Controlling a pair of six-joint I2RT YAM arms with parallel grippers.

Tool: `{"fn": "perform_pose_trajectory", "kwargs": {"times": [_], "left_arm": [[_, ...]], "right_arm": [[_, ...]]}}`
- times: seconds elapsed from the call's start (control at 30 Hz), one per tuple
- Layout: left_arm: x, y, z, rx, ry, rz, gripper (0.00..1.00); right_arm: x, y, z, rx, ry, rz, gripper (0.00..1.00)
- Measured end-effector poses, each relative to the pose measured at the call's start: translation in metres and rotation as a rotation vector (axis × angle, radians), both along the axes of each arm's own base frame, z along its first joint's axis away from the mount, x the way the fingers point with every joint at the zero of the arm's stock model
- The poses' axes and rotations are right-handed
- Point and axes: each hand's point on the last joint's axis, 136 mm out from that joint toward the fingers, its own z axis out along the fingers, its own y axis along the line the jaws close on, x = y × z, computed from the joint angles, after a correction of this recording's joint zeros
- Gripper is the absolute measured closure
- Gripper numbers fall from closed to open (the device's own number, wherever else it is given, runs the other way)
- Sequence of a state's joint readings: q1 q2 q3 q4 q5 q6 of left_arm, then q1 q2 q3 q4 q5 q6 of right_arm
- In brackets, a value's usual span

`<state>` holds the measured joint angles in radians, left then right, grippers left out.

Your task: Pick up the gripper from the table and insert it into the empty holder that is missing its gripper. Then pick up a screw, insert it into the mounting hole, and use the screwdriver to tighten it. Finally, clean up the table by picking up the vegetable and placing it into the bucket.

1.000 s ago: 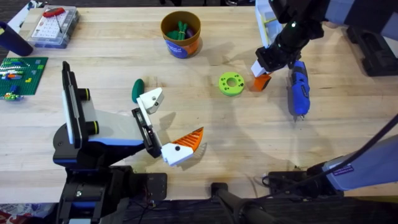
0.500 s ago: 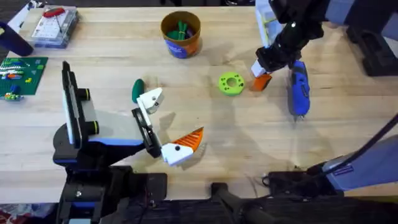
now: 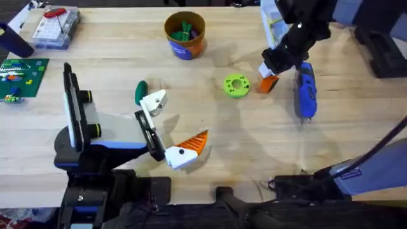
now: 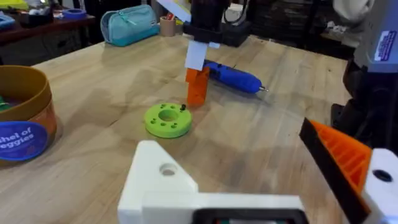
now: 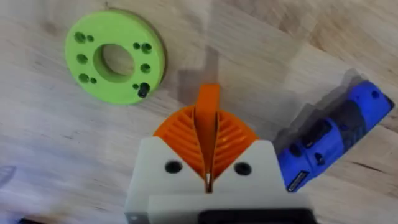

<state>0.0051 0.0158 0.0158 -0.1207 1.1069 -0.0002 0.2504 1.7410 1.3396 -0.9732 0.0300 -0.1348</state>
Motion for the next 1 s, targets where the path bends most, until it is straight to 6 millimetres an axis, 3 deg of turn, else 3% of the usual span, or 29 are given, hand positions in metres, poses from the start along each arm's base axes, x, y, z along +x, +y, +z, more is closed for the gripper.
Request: {"fn": "perform_pose_trajectory", "kwargs": {"times": [0.6,0.7,0.77,0.9,0.93,1.0], "left_arm": [[0.0,0.0,0.0,0.0,0.0,0.0,0.016],[0.0,0.0,0.0,0.0,0.0,0.0,0.016],[0.0,0.0,0.0,0.0,0.0,0.0,0.016],[0.0,0.0,0.0,0.0,0.0,0.0,0.016],[0.0,0.0,0.0,0.0,0.0,0.0,0.016],[0.0,0.0,0.0,0.0,0.0,0.0,0.016]], "right_arm": [[0.0004,-0.0008,0.0,-0.005,-0.002,0.0,0.982],[-0.0011,-0.0014,-0.0001,-0.008,0.004,0.001,0.824],[-0.0014,-0.0015,-0.0002,-0.008,0.005,0.002,0.662],[-0.0015,-0.0016,-0.0002,-0.009,0.005,0.005,0.107],[-0.0015,-0.0016,-0.0001,-0.009,0.005,0.007,0.032],[-0.0015,-0.0016,-0.0002,-0.009,0.005,0.007,0.008]]}}
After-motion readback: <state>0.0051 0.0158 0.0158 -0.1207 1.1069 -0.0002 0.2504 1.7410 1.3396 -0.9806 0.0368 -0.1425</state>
